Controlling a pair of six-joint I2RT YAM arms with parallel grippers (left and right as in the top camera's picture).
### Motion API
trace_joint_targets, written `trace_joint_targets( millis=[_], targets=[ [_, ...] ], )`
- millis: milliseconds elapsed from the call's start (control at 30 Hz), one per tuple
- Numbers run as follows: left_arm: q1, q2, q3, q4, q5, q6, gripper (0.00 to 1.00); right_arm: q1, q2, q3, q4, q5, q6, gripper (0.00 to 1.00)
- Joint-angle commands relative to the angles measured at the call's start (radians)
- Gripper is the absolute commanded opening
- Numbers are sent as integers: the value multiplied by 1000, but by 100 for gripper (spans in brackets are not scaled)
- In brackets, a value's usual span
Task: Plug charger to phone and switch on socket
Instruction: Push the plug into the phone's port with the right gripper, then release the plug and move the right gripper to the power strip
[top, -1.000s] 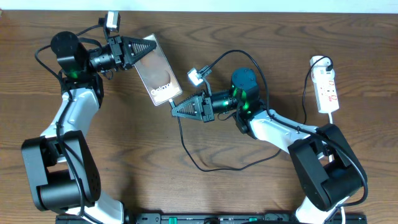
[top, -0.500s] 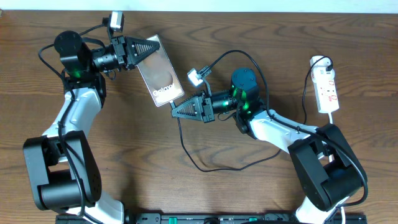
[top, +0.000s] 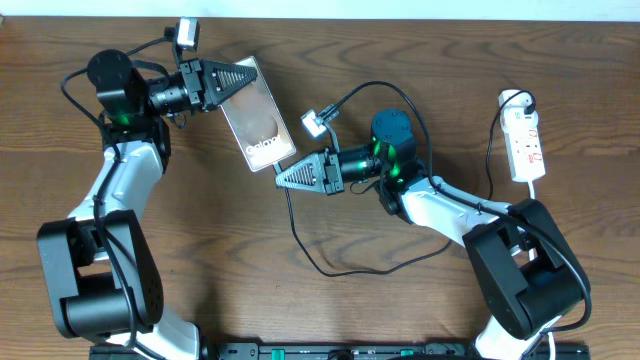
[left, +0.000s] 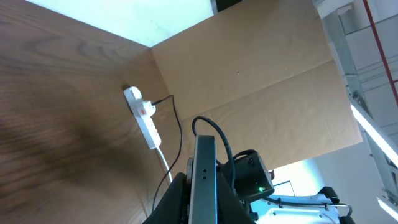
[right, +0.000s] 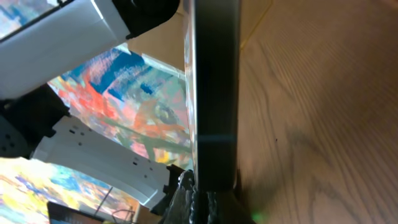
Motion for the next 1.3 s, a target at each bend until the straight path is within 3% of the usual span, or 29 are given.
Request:
trace_joint_targets(
  millis=[0, 900, 967, 1067, 1100, 1267],
  targets=[
    [-10, -4, 7, 7, 77, 8, 7, -5, -3, 7, 7, 125, 67, 1],
    [-10, -4, 6, -16, 78, 8, 8, -35, -3, 7, 14, 208, 67, 1],
    [-10, -4, 6, -16, 77, 8, 7, -35, -3, 7, 14, 207, 67, 15],
    [-10, -4, 6, -15, 77, 13, 7, -35, -3, 7, 14, 195, 67, 56],
    [-9, -4, 6, -15, 77, 25, 7, -35, -3, 7, 14, 183, 67, 99],
    [-9, -4, 6, -15, 77, 35, 7, -35, -3, 7, 14, 126, 61, 99]
  ],
)
